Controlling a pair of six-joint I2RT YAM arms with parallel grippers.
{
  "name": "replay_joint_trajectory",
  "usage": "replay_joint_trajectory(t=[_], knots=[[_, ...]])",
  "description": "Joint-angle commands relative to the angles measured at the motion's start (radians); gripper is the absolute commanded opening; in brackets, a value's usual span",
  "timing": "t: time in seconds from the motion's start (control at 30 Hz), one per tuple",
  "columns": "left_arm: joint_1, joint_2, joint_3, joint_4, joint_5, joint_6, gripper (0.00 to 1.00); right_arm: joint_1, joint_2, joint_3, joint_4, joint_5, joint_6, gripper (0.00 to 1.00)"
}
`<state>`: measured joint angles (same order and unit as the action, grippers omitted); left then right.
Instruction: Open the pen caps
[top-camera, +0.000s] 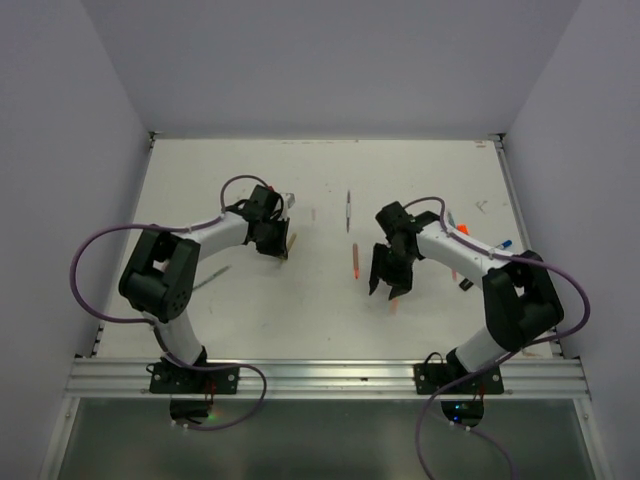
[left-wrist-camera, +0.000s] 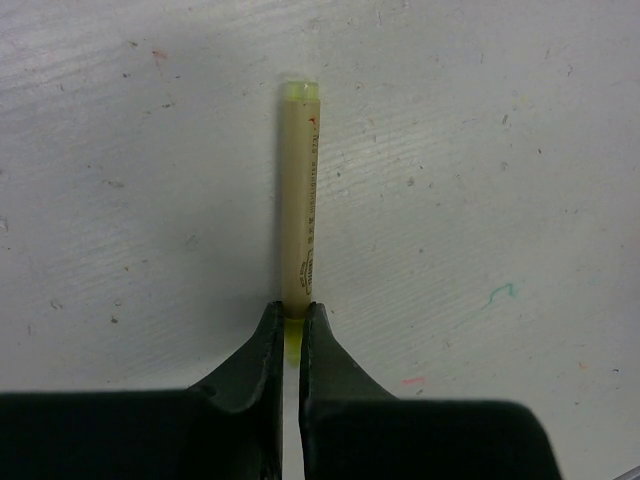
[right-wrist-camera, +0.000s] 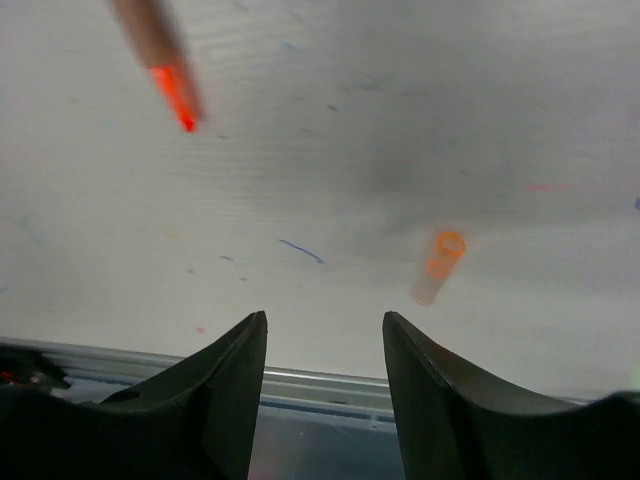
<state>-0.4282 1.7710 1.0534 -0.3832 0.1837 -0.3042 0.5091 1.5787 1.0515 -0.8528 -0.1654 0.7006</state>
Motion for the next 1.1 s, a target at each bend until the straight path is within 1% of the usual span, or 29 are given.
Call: replay_joint_trajectory(t=[0.0, 0.13, 0.3, 0.43, 0.5, 0.53, 0.57, 0.63, 0.67, 0.73, 0.83, 0.87, 0.9, 0.93, 0.97, 1.0, 1.03, 1.07], knots=[[-0.006, -0.051, -0.013, -0.003, 0.028, -0.01, 0.0, -0.023, -0.058, -0.085, -0.078, 0.113, 0.097, 0.55], [-0.004, -0.064, -0.044, 0.013, 0.053, -0.015, 0.0, -0.063, -0.106, -0.156, -0.068, 0.161, 0.126, 0.57], [-0.006, -0.087, -0.069, 0.03, 0.071, -0.013, 0.0, -0.106, -0.12, -0.223, -0.022, 0.152, 0.114, 0.58], [-0.006, -0.088, -0.058, 0.029, 0.068, -0.006, 0.0, -0.124, -0.083, -0.243, 0.003, 0.201, 0.088, 0.58], [-0.004, -0.091, -0.047, 0.026, 0.071, -0.006, 0.0, -0.15, -0.057, -0.251, 0.012, 0.225, 0.073, 0.6], [-0.006, -0.094, -0.047, 0.026, 0.071, -0.006, 0.0, -0.153, -0.049, -0.246, 0.018, 0.227, 0.06, 0.64], [-0.004, -0.099, -0.047, 0.027, 0.071, -0.004, 0.0, -0.153, -0.042, -0.216, 0.009, 0.245, 0.041, 0.66], [-0.006, -0.105, -0.049, 0.026, 0.066, -0.003, 0.0, -0.155, -0.068, -0.158, -0.02, 0.254, 0.024, 0.66], [-0.006, -0.107, -0.053, 0.026, 0.065, 0.0, 0.0, -0.158, -0.107, -0.139, -0.031, 0.279, 0.025, 0.67], [-0.006, -0.11, -0.058, 0.027, 0.06, 0.0, 0.0, -0.179, -0.123, -0.092, -0.046, 0.279, 0.013, 0.67], [-0.006, -0.114, -0.064, 0.029, 0.06, -0.001, 0.0, -0.273, -0.124, -0.065, -0.081, 0.244, 0.016, 0.61], [-0.006, -0.116, -0.066, 0.029, 0.06, -0.003, 0.0, -0.332, -0.132, -0.064, -0.084, 0.247, 0.017, 0.58], [-0.006, -0.117, -0.066, 0.029, 0.059, -0.001, 0.0, -0.369, -0.15, -0.064, -0.1, 0.271, 0.025, 0.52], [-0.006, -0.117, -0.067, 0.029, 0.06, -0.003, 0.0, -0.414, -0.157, -0.065, -0.113, 0.288, 0.06, 0.38], [-0.006, -0.122, -0.069, 0.027, 0.059, -0.007, 0.0, -0.519, -0.163, -0.068, -0.118, 0.291, 0.069, 0.12], [-0.004, -0.122, -0.072, 0.026, 0.06, -0.009, 0.0, -0.587, -0.17, -0.067, -0.136, 0.318, 0.082, 0.04], [-0.006, -0.128, -0.075, 0.024, 0.06, -0.012, 0.0, -0.64, -0.172, -0.061, -0.146, 0.337, 0.097, 0.0], [-0.004, -0.128, -0.076, 0.023, 0.06, -0.018, 0.0, -0.734, -0.171, -0.051, -0.166, 0.369, 0.106, 0.0]])
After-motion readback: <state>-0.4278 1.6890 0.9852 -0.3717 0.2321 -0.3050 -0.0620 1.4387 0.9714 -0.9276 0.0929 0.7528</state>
